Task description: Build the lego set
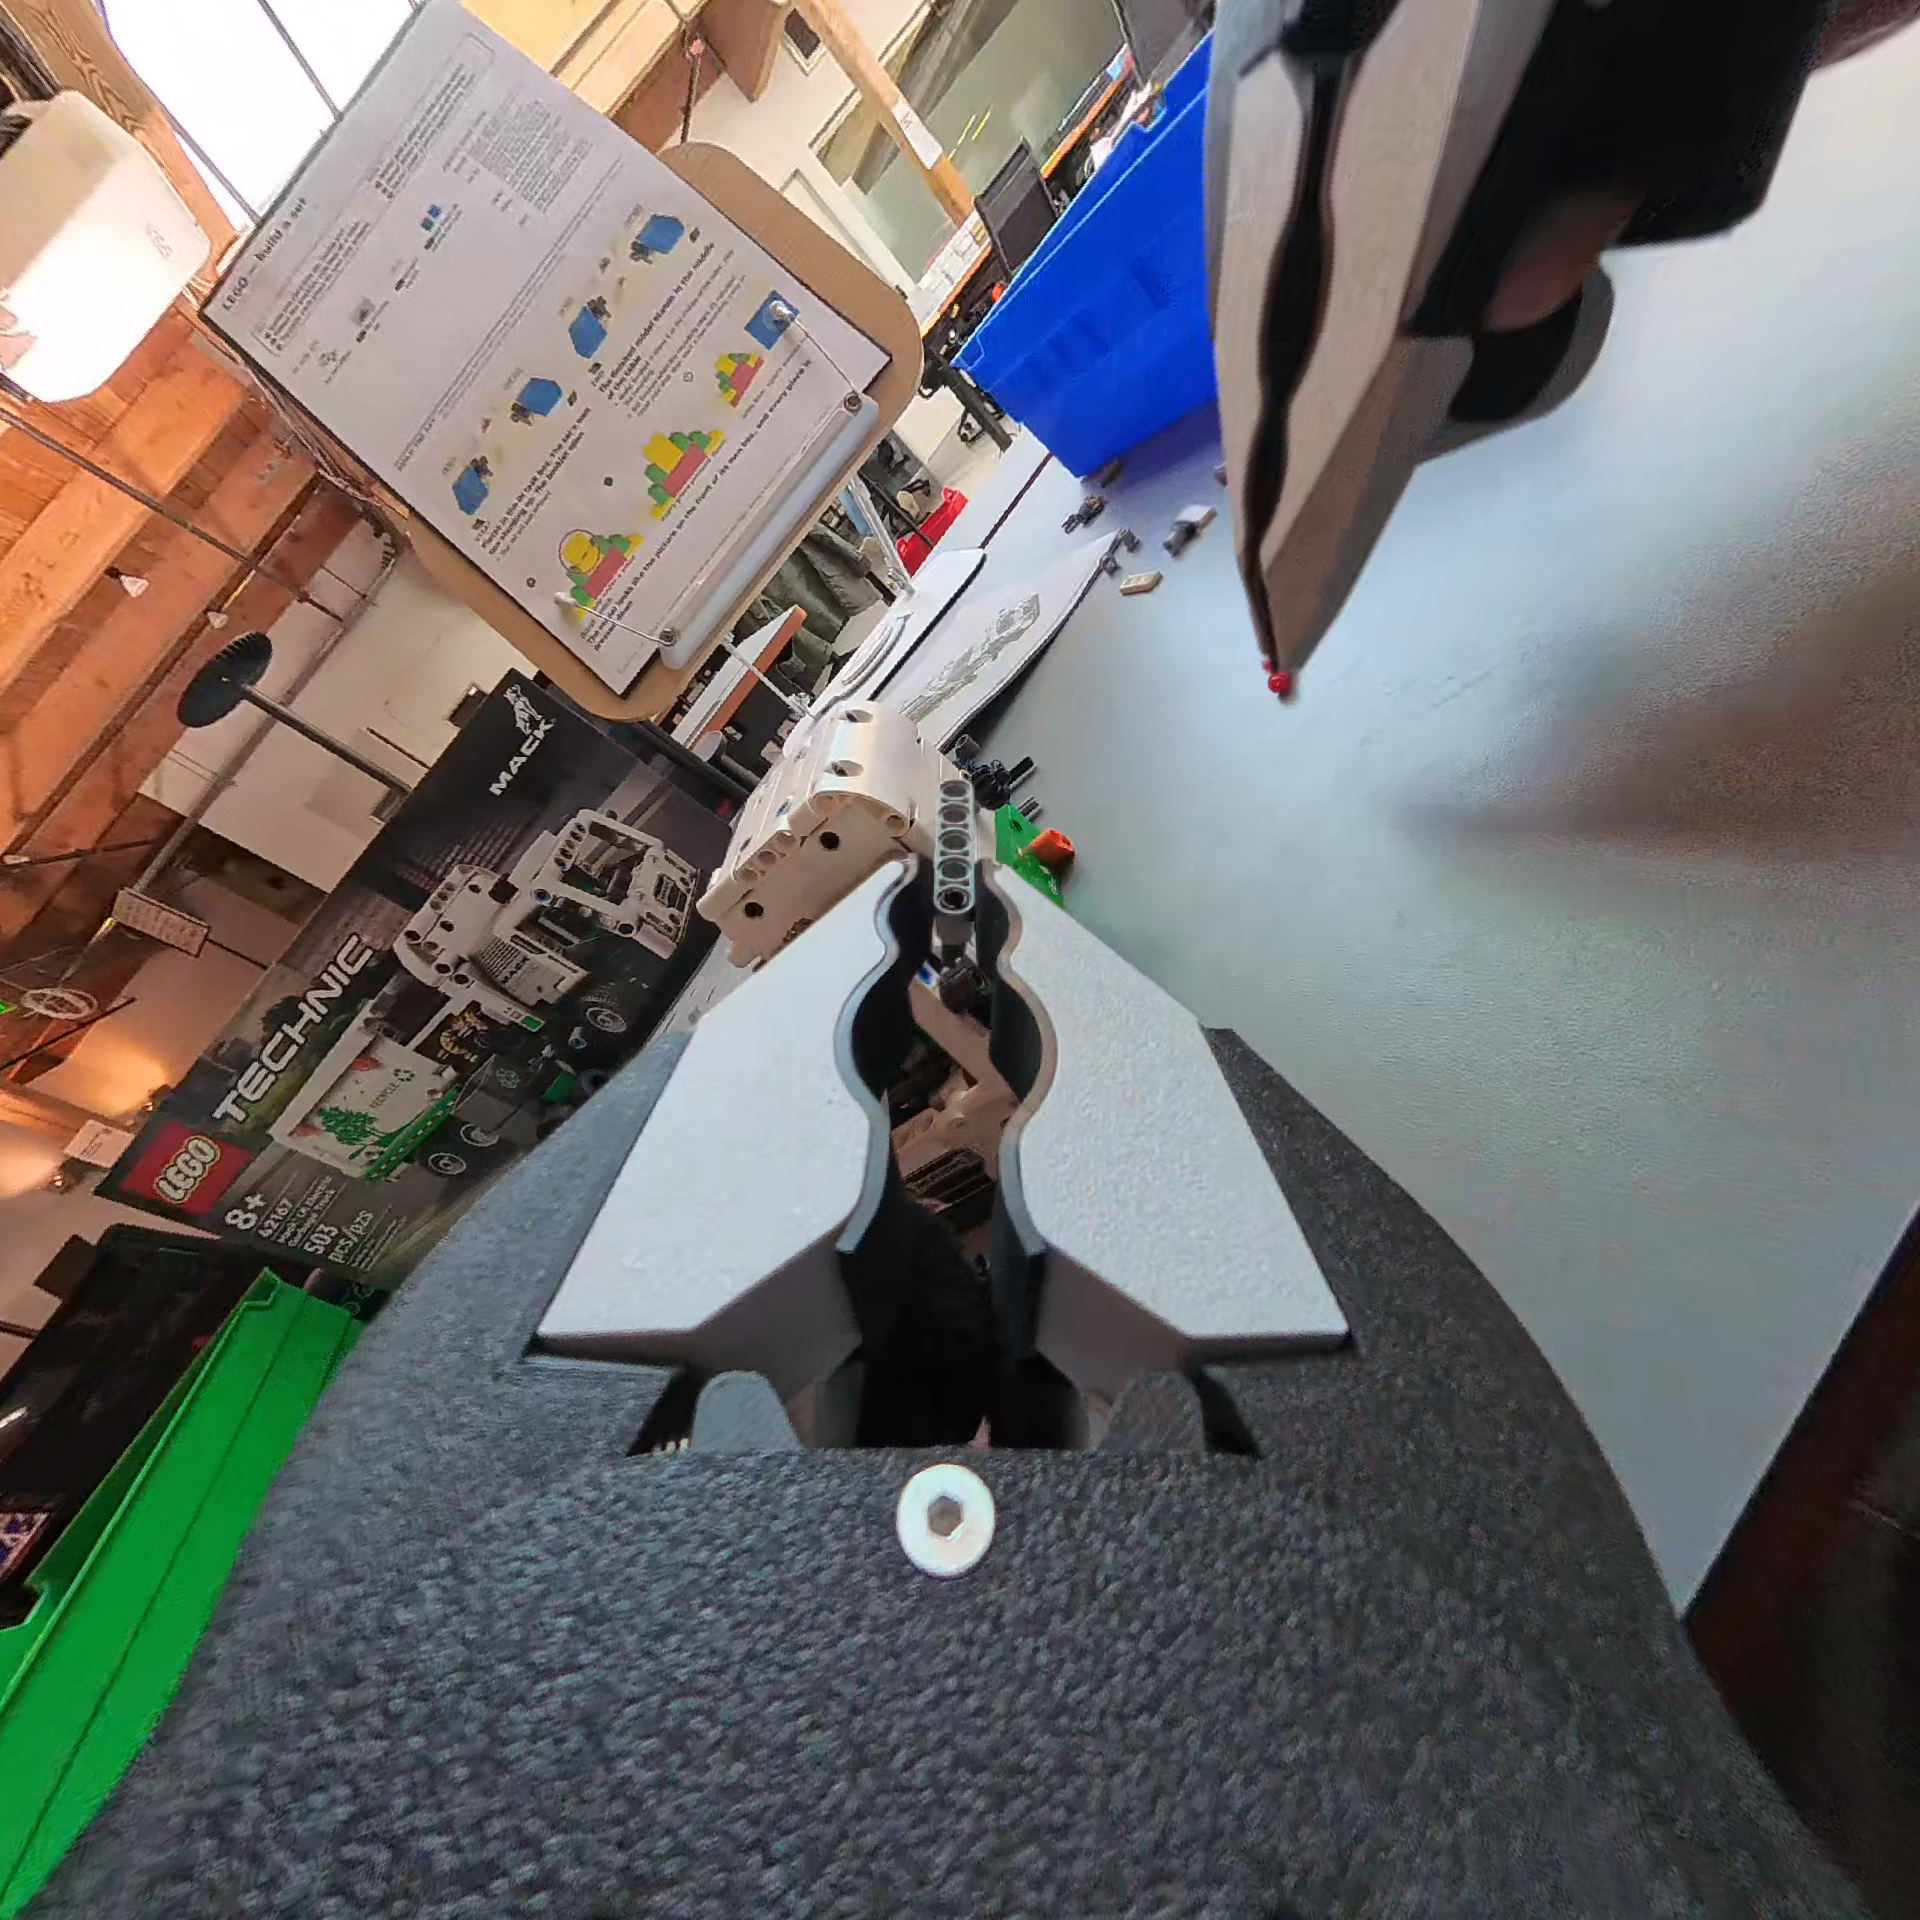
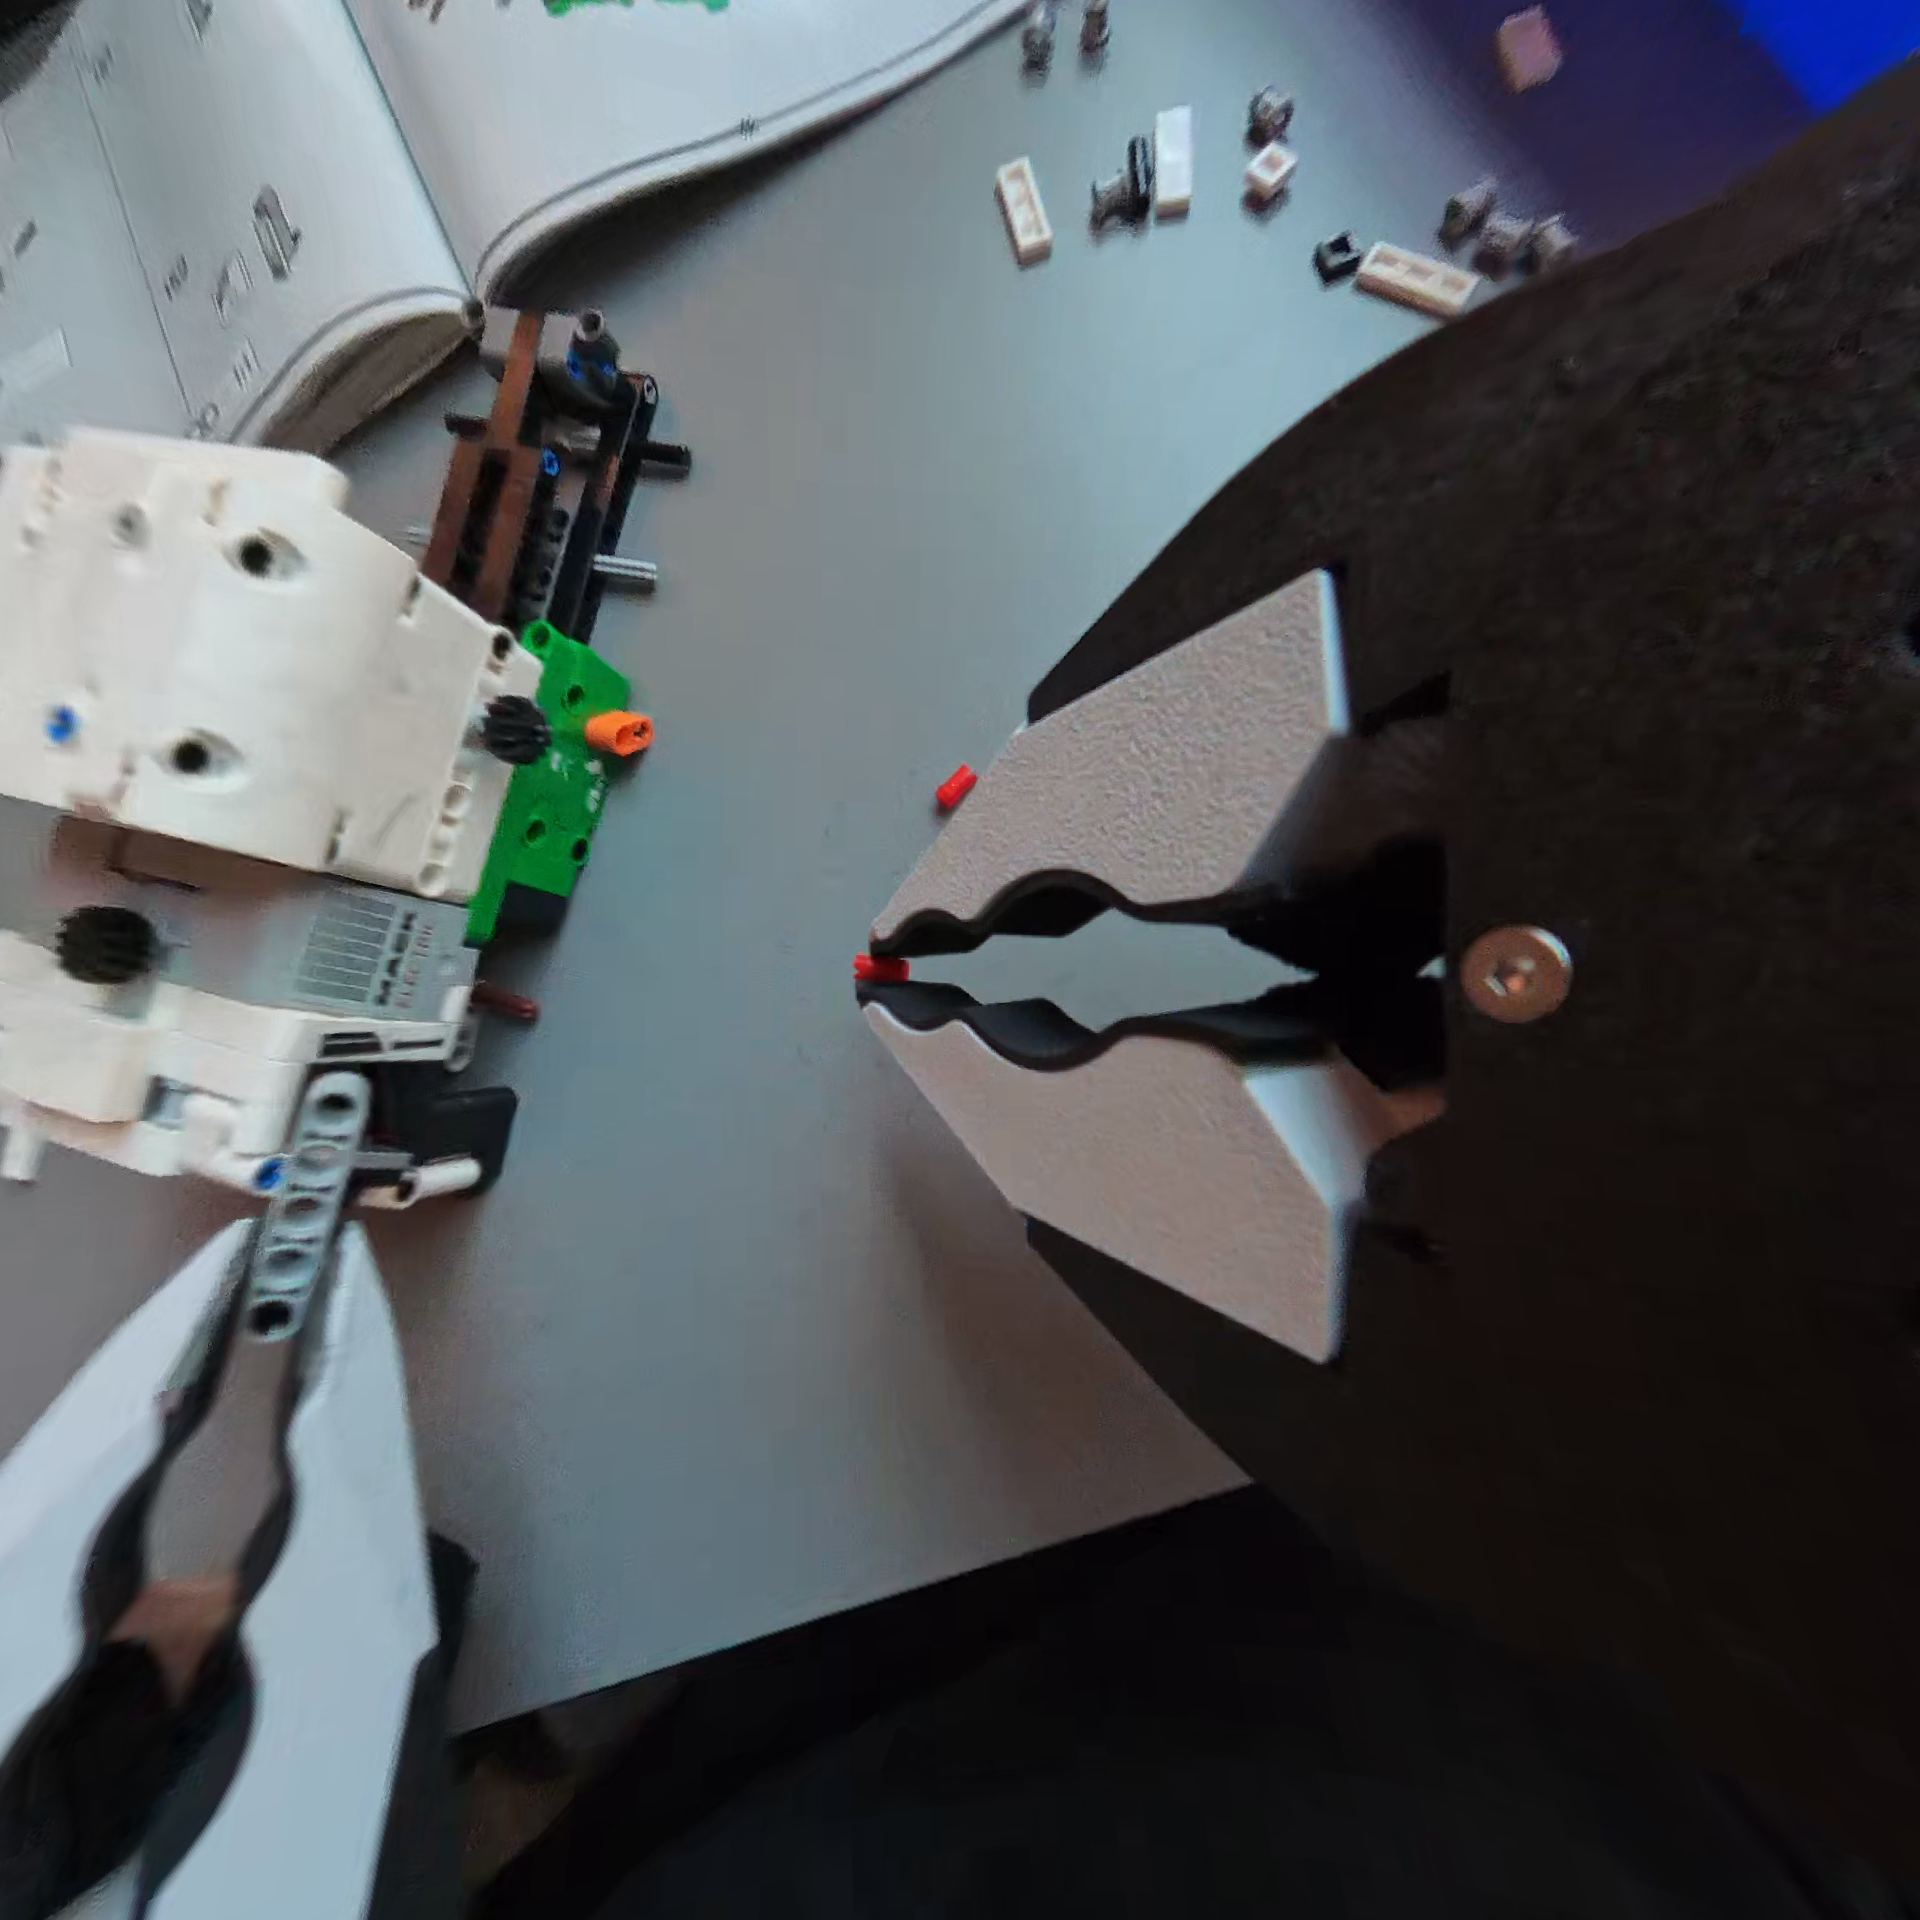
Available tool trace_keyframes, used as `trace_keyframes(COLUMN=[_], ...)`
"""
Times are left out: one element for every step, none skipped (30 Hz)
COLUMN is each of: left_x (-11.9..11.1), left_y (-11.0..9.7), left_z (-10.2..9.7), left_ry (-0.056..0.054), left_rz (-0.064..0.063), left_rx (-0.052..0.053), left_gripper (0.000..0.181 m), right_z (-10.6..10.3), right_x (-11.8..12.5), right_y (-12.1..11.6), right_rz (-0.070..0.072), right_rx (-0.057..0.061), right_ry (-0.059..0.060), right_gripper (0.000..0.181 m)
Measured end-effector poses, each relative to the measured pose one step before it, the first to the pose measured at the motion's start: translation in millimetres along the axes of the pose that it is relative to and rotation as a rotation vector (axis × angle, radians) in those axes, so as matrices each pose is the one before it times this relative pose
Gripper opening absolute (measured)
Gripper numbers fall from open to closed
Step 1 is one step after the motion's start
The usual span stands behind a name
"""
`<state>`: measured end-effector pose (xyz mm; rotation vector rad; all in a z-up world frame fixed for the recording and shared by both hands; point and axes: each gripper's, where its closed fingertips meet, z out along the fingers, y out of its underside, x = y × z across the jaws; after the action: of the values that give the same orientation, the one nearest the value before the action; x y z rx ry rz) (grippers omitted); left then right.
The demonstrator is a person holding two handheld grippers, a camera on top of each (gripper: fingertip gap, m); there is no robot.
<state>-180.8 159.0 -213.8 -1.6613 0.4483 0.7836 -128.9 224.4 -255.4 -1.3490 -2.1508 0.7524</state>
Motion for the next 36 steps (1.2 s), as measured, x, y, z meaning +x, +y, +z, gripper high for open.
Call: trace_keyframes(left_x=[0.10,0.10,0.18,-0.15,-0.25,0.32,0.54,0.36,0.42,0.53,0.42,0.34,0.44,0.43,0.45,0.49,0.35,0.61,0.66,0.84,0.89,0.90,0.80,0.55,0.53,0.29,0.14,0.07,-0.07,-0.03,0.19,0.27,0.30,0.35,0.02,-0.02], left_y=[-0.32,0.07,0.16,-0.17,-0.28,0.20,0.57,0.13,-0.29,-0.39,-0.12,0.06,-0.07,0.00,0.18,0.15,0.09,-0.12,-0.09,-0.19,-0.03,-0.08,-0.02,0.05,0.05,-0.13,-0.07,-0.03,0.00,0.04,0.00,-0.02,-0.09,-0.13,-0.20,-0.15], left_z=[-0.08,0.03,0.03,-0.07,-0.07,0.20,0.59,0.17,-0.13,-0.22,-0.13,0.06,-0.14,0.05,0.10,0.23,0.00,-0.06,-0.03,-0.02,-0.02,-0.06,0.06,0.05,-0.03,-0.12,-0.08,-0.08,-0.07,0.01,0.10,0.01,-0.14,-0.14,-0.21,-0.26], left_ry=[0.0006,0.0020,0.0035,0.0010,-0.0001,0.0034,0.0033,0.0011,0.0001,0.0010,0.0003,0.0003,0.0011,0.0012,0.0017,0.0015,0.0010,0.0008,0.0013,0.0012,0.0010,0.0007,0.0001,-0.0002,0.0000,0.0001,-0.0002,-0.0002,0.0002,0.0011,0.0018,0.0019,0.0017,0.0012,0.0001,-0.0001], left_rz=[-0.0028,-0.0017,-0.0027,-0.0035,-0.0031,-0.0016,0.0001,0.0016,0.0031,0.0041,0.0035,0.0029,0.0027,0.0024,0.0022,0.0024,0.0031,0.0040,0.0053,0.0065,0.0074,0.0077,0.0072,0.0060,0.0045,0.0029,0.0015,0.0005,-0.0007,-0.0015,-0.0011,-0.0001,0.0009,0.0012,0.0006,-0.0003], left_rx=[0.0028,0.0017,0.0004,0.0021,0.0024,-0.0008,-0.0035,-0.0013,0.0021,0.0025,0.0007,0.0000,0.0003,-0.0001,-0.0010,-0.0017,-0.0008,0.0004,0.0007,0.0002,0.0000,-0.0002,-0.0003,-0.0009,-0.0007,0.0005,0.0006,0.0004,0.0002,-0.0002,-0.0001,0.0001,0.0009,0.0012,0.0014,0.0018], left_gripper=[0.006,0.006,0.006,0.006,0.006,0.006,0.006,0.006,0.006,0.006,0.006,0.006,0.006,0.006,0.006,0.006,0.006,0.006,0.006,0.006,0.006,0.006,0.006,0.006,0.006,0.006,0.006,0.006,0.006,0.006,0.006,0.006,0.006,0.006,0.006,0.006], right_z=[4.92,3.75,3.04,2.56,2.15,1.96,1.87,1.46,0.12,-0.22,-0.54,-0.81,-1.15,-1.86,-3.31,-4.88,-5.37,-4.91,-3.71,-2.43,-1.17,0.35,1.94,2.80,2.86,2.50,1.91,1.46,1.28,1.27,1.27,0.58,0.73,0.86,1.10,1.82], right_x=[-0.47,-0.25,1.32,1.45,0.34,0.20,0.16,0.29,0.21,0.97,1.76,0.38,0.71,1.13,0.63,1.38,4.46,5.36,4.39,2.77,0.75,-1.60,-2.76,-2.88,-4.05,-3.19,-1.30,-1.62,-1.54,0.10,-0.35,-0.23,-0.14,-0.89,-0.84,-0.42], right_y=[4.54,3.10,2.53,2.33,2.42,1.61,1.90,1.90,-0.68,0.49,0.50,0.77,0.59,0.44,-0.66,-2.36,-2.03,0.35,1.66,1.80,2.07,1.63,0.65,0.85,-0.11,-0.75,1.12,2.12,0.38,-0.28,-0.11,-1.14,-1.51,-1.54,-0.76,0.24], right_rz=[0.0036,0.0245,0.0171,0.0004,-0.0046,-0.0027,-0.0038,-0.0044,-0.0027,0.0005,0.0071,0.0078,0.0070,0.0052,0.0084,0.0131,0.0179,0.0165,0.0080,-0.0020,-0.0056,-0.0075,-0.0079,-0.0036,-0.0039,-0.0062,-0.0067,-0.0054,0.0027,0.0097,0.0122,0.0229,0.0314,0.0318,0.0272,0.0180], right_rx=[0.0173,0.0052,-0.0022,-0.0030,-0.0069,-0.0028,-0.0037,-0.0036,0.0131,0.0052,0.0037,0.0014,0.0025,0.0047,0.0126,0.0250,0.0238,0.0064,-0.0036,-0.0041,-0.0069,-0.0072,-0.0054,-0.0126,-0.0075,-0.0008,-0.0091,-0.0108,0.0032,0.0074,0.0031,0.0071,0.0063,0.0065,0.0012,-0.0036], right_ry=[-0.0408,-0.0357,-0.0153,-0.0027,-0.0046,-0.0025,-0.0021,-0.0012,-0.0021,-0.0002,0.0024,-0.0062,-0.0018,0.0027,-0.0008,0.0018,0.0181,0.0250,0.0241,0.0220,0.0140,0.0026,-0.0020,0.0024,0.0008,0.0108,0.0234,0.0204,0.0181,0.0213,0.0123,0.0057,0.0023,-0.0042,-0.0026,0.0013], right_gripper=[0.003,0.003,0.003,0.003,0.004,0.004,0.004,0.004,0.004,0.004,0.004,0.005,0.009,0.015,0.018,0.018,0.018,0.018,0.018,0.018,0.018,0.018,0.018,0.018,0.018,0.018,0.018,0.018,0.018,0.017,0.016,0.017,0.017,0.018,0.018,0.018])
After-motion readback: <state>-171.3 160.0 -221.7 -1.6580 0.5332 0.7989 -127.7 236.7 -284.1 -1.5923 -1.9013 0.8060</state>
